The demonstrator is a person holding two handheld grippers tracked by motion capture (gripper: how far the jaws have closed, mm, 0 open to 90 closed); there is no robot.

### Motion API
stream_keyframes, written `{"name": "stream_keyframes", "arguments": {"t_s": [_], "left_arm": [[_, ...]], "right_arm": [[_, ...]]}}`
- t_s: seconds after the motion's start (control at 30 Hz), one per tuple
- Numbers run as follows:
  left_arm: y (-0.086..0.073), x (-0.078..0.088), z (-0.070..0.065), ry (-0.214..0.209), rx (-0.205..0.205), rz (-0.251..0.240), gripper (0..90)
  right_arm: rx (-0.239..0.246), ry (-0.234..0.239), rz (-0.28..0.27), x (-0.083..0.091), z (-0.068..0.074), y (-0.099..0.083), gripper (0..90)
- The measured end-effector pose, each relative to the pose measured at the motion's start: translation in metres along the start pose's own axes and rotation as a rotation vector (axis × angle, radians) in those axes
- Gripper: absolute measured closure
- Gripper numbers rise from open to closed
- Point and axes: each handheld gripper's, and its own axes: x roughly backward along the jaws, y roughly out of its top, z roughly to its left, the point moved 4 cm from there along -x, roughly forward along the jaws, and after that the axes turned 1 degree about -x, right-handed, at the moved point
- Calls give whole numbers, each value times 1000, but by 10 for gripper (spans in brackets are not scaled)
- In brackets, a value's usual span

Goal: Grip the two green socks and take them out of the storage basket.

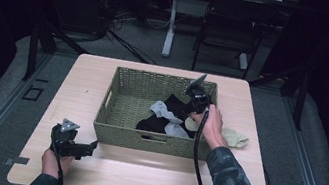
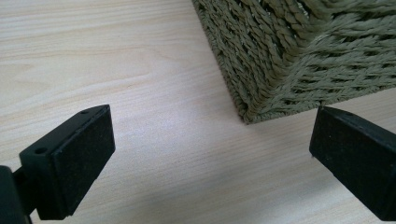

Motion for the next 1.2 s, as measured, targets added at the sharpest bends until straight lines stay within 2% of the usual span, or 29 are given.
{"name": "stream_keyframes", "arguments": {"t_s": [0.1,0.17,0.2,0.23,0.27,0.3,0.33,0.37,0.43,0.6,0.73,0.8,0.93,0.97,1.07,1.17,1.2], "left_arm": [[0,0,0,-1,-1,1,1],[0,0,0,0,-2,-4,1],[0,0,0,1,-1,-4,1],[0,0,0,-1,0,-1,1],[0,0,0,0,0,-1,1],[0,0,0,-1,0,0,1],[0,0,0,-1,0,0,1],[0,0,0,2,-1,-5,1],[0,0,0,1,-1,-4,1],[0,0,0,0,-3,-4,1],[0,0,0,-1,-1,-1,1],[0,0,0,0,-1,-1,1],[0,0,0,-1,-1,-1,1],[0,0,0,-1,-1,-1,1],[0,0,0,-1,-1,-2,1],[0,0,0,-1,-1,-2,1],[0,0,0,0,0,-1,1]], "right_arm": [[0,-35,21,-1,-1,0,454],[-25,-49,14,-4,0,0,472],[-16,-57,41,-4,-1,0,475],[-35,-60,25,-7,0,0,477],[-27,-64,48,-7,0,-1,478],[-45,-69,43,-10,0,-1,479],[-39,-81,61,-10,-1,-1,479],[-56,-87,54,-13,0,-1,479],[-59,-88,60,-14,-1,-2,479],[-52,-114,118,-21,0,-3,612],[-27,-137,138,-24,2,-3,795],[-23,-126,143,-23,2,-3,863],[-7,-102,135,-15,2,-2,870],[10,-85,145,-11,1,-2,870],[7,-34,113,-2,4,-2,871],[36,-7,120,8,5,-1,871],[33,6,107,11,6,-1,871]]}}
